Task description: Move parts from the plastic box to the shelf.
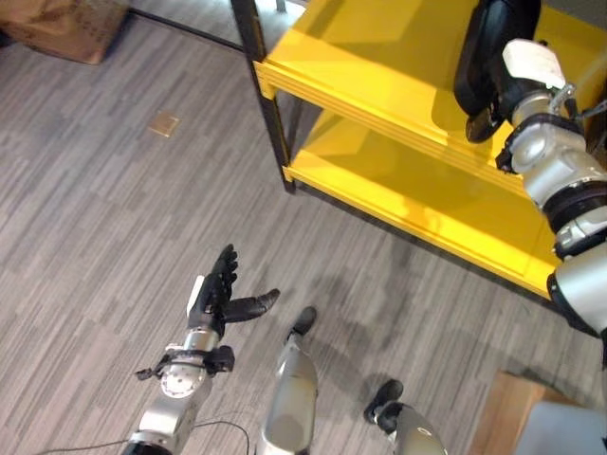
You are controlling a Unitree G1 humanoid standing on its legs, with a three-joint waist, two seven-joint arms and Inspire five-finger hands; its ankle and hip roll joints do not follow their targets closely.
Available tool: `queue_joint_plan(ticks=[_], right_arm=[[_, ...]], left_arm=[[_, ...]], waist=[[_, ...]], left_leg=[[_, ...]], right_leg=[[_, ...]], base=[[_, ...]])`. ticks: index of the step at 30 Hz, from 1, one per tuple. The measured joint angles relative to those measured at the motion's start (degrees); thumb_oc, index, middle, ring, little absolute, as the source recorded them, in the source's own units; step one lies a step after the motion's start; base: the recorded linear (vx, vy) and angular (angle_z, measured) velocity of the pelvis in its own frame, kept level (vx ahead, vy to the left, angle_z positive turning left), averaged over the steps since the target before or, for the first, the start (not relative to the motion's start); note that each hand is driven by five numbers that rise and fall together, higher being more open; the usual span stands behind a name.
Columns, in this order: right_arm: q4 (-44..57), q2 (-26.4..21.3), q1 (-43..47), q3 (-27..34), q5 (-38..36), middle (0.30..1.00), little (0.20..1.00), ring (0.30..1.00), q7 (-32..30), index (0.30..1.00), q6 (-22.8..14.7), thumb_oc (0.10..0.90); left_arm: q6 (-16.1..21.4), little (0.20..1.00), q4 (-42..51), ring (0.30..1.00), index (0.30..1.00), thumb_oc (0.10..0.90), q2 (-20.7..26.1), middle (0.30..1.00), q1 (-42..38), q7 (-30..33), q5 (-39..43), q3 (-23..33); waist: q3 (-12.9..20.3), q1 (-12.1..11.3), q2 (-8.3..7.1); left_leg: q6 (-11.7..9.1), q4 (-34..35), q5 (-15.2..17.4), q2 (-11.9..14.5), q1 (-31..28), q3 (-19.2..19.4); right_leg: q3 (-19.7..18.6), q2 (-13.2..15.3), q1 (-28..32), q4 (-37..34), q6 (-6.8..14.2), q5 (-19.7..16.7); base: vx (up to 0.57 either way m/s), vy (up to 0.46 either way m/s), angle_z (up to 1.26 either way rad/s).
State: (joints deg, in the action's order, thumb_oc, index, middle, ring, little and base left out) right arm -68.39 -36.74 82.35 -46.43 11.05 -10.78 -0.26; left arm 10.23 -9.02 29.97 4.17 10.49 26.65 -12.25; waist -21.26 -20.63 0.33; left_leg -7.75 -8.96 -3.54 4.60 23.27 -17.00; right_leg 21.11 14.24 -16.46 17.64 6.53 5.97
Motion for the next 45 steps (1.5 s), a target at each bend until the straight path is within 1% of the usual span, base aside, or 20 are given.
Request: queue_joint_plan(ticks=[1, 3, 5, 7, 11, 15, 20, 23, 32, 45], right_arm=[[0.7, 0.3, -0.6, -0.1, 0.0, 0.300, 0.300, 0.300, 0.1, 0.300, -0.4, 0.400], [0.7, -0.1, -1.3, 0.0, 0.0, 0.300, 0.300, 0.300, 0.2, 0.300, -0.8, 0.400], [0.5, -0.9, -1.3, 0.0, 0.0, 0.300, 0.300, 0.300, 0.3, 0.300, 0.3, 0.400], [0.2, -1.7, -1.3, 0.0, 0.0, 0.300, 0.300, 0.300, 0.3, 0.300, 0.7, 0.400], [0.1, -2.4, -1.3, 0.1, 0.0, 0.300, 0.300, 0.300, 0.3, 0.300, 0.8, 0.400], [0.1, -2.9, -1.1, 0.1, 0.0, 0.300, 0.300, 0.300, 0.2, 0.300, 0.7, 0.400], [-2.4, -3.5, -0.5, 0.4, 0.0, 0.300, 0.300, 0.300, -0.4, 0.300, 0.6, 0.400], [-4.0, -4.5, -0.3, 0.5, 0.1, 0.300, 0.300, 0.300, -0.5, 0.300, 0.7, 0.400], [-4.6, -8.0, 0.2, 0.5, 0.2, 0.300, 0.300, 0.300, -0.5, 0.300, 0.7, 0.400], [-5.9, -8.8, 1.8, 0.5, 1.3, 0.300, 0.300, 0.300, -0.5, 0.300, 0.6, 0.400]], left_arm=[[-0.1, 1.000, 0.0, 1.000, 1.000, 0.900, -0.1, 1.000, 0.0, 0.0, 0.0, 0.0], [-0.1, 1.000, 0.0, 1.000, 1.000, 0.900, -0.1, 1.000, -1.2, -0.2, 0.0, 0.0], [0.0, 1.000, 0.1, 1.000, 1.000, 0.900, -0.2, 1.000, -2.8, 0.0, 0.0, 0.2], [0.2, 1.000, 0.0, 1.000, 1.000, 0.900, -0.2, 1.000, -5.1, 0.2, 0.0, 0.6], [0.3, 1.000, 0.0, 1.000, 1.000, 0.900, -0.4, 1.000, -5.7, 0.2, -0.1, 0.5], [0.3, 1.000, 0.0, 1.000, 1.000, 0.900, -0.4, 1.000, -5.6, 0.2, -0.1, -0.8], [0.3, 1.000, 0.0, 1.000, 1.000, 0.900, -0.4, 1.000, -4.6, 0.3, -0.1, -1.5], [0.3, 1.000, 0.0, 1.000, 1.000, 0.900, -0.4, 1.000, -4.1, 0.4, -0.1, -1.5], [0.3, 1.000, 0.0, 1.000, 1.000, 0.900, -0.4, 1.000, -3.5, 0.2, -0.1, -1.5], [0.7, 1.000, 0.0, 1.000, 1.000, 0.900, -0.6, 1.000, -3.6, 0.3, -0.1, -1.5]], waist=[[0.0, 0.1, -0.02], [0.0, 0.4, -0.02], [0.0, 0.2, -0.01], [0.0, 0.1, -0.06], [-0.1, 0.2, -0.08], [0.0, 0.5, -0.08], [0.0, 1.5, -0.08], [0.0, 1.5, -0.07], [0.0, 1.7, -0.05], [0.0, 1.6, 0.01]], left_leg=[[-0.5, 0.4, -1.0, -0.4, -0.3, 1.0], [-0.1, 0.4, -0.9, -1.3, -0.3, 1.0], [0.2, 0.5, -1.1, -2.0, -0.2, 1.2], [0.6, 0.5, -0.9, -3.4, 0.0, 1.5], [0.7, 0.5, -0.9, -3.8, 0.0, 1.9], [0.7, 0.5, -0.9, -3.5, 0.5, 1.8], [1.0, 0.7, -1.1, -3.6, 2.0, 2.2], [1.4, 1.3, -1.6, -3.7, 2.2, 2.7], [1.4, 1.9, -2.0, -3.8, 3.0, 2.7], [1.4, 2.3, -2.0, -3.8, 3.6, 2.9]], right_leg=[[-0.3, 0.0, 0.4, -1.1, 0.6, -1.4], [0.0, 0.5, 2.4, -4.9, 1.5, -3.4], [0.3, 0.5, 3.8, -8.5, 2.1, -5.4], [0.8, 1.0, 6.2, -13.9, 2.9, -8.1], [1.6, 0.6, 8.1, -18.0, 3.2, -10.0], [1.6, -0.1, 7.9, -18.7, 3.0, -10.4], [1.4, 0.0, 6.7, -19.8, 3.0, -11.7], [1.4, 0.2, 6.4, -20.6, 3.1, -12.3], [1.4, 0.1, 5.7, -21.7, 3.2, -13.1], [1.4, 0.1, 5.1, -22.5, 3.3, -13.3]], base=[[0.11, 0.121, -0.08], [0.06, 0.075, 0.04], [0.06, 0.095, 0.11], [0.05, 0.075, 0.08], [0.02, 0.034, 0.01], [0.00, 0.000, 0.00], [0.00, 0.000, 0.00], [0.01, -0.005, -0.03], [0.00, 0.000, 0.00], [0.00, 0.000, 0.00]])
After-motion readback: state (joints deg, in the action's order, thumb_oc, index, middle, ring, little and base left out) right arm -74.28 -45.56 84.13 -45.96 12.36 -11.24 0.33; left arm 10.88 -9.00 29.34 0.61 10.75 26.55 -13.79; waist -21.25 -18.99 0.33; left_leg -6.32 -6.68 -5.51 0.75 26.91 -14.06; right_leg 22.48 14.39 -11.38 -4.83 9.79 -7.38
